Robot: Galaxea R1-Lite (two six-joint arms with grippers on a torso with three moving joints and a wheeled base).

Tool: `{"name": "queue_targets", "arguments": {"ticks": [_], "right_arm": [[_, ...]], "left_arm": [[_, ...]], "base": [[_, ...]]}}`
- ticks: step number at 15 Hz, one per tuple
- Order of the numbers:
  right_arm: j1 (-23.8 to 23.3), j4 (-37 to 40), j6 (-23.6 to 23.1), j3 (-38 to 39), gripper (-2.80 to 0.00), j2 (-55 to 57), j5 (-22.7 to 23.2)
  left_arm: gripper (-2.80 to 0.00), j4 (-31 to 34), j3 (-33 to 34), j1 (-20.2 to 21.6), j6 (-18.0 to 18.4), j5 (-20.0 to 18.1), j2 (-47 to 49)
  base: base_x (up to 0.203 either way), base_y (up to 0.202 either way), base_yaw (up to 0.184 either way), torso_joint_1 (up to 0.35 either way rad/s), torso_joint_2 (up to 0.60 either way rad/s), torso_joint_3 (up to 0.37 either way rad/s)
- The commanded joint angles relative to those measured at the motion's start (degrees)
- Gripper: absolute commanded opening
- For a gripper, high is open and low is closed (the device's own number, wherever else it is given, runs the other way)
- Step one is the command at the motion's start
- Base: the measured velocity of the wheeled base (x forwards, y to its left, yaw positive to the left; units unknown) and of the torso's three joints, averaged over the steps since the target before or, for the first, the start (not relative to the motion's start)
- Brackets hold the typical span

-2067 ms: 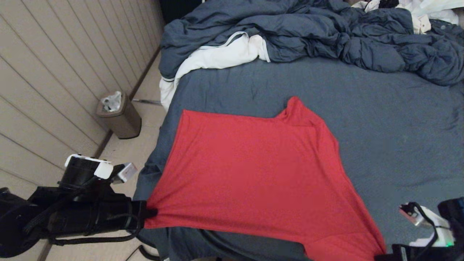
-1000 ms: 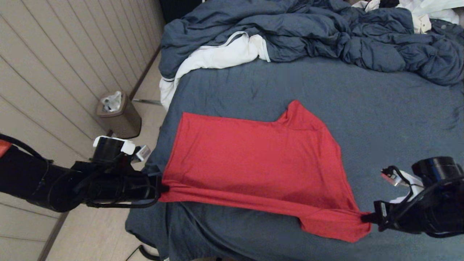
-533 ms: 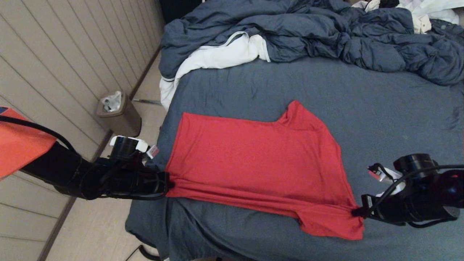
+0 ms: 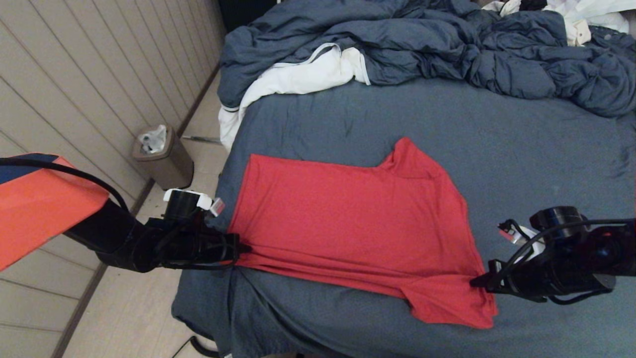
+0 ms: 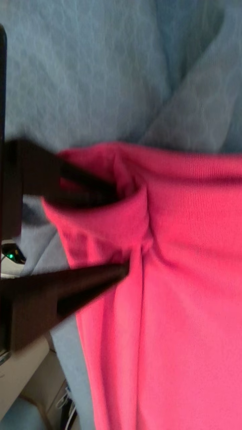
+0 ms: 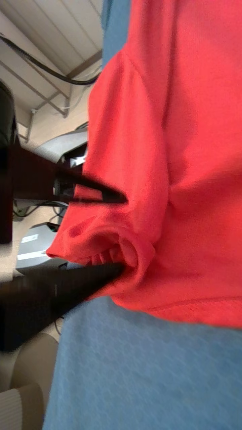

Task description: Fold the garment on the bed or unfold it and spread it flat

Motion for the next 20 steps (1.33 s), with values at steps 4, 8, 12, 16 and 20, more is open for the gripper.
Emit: {"name": "queue_targets", "arguments": {"ticks": [4,8,12,16,20], "right_arm": [[-0.14,0.29,0.19,1.22,0.0,-6.77,0.34],[-0.38,0.42,0.06,4.39,0.0,-12.75,0.35],[-0.52,0.5,-0.05,7.58,-2.8,-16.45,0.35],[-0.48,0.48,-5.88,18.68,-2.8,-21.78,0.16],[-0.43,0.41,-7.17,19.88,-2.8,-20.93,0.17]], "left_arm": [[0.0,0.15,1.46,0.64,-0.26,-0.04,-7.19],[0.0,0.45,3.79,2.39,-0.86,-0.02,-13.58],[-2.8,0.6,7.36,3.84,-1.24,-0.04,-18.52],[-2.8,-0.43,21.6,3.66,-0.96,-0.61,-23.87],[-2.8,-1.77,24.41,3.4,-0.98,-1.0,-24.14]], "base": [[0.0,0.0,0.0,0.0,0.0,0.0],[0.0,0.0,0.0,0.0,0.0,0.0],[0.0,0.0,0.0,0.0,0.0,0.0],[0.0,0.0,0.0,0.0,0.0,0.0],[0.0,0.0,0.0,0.0,0.0,0.0]]}}
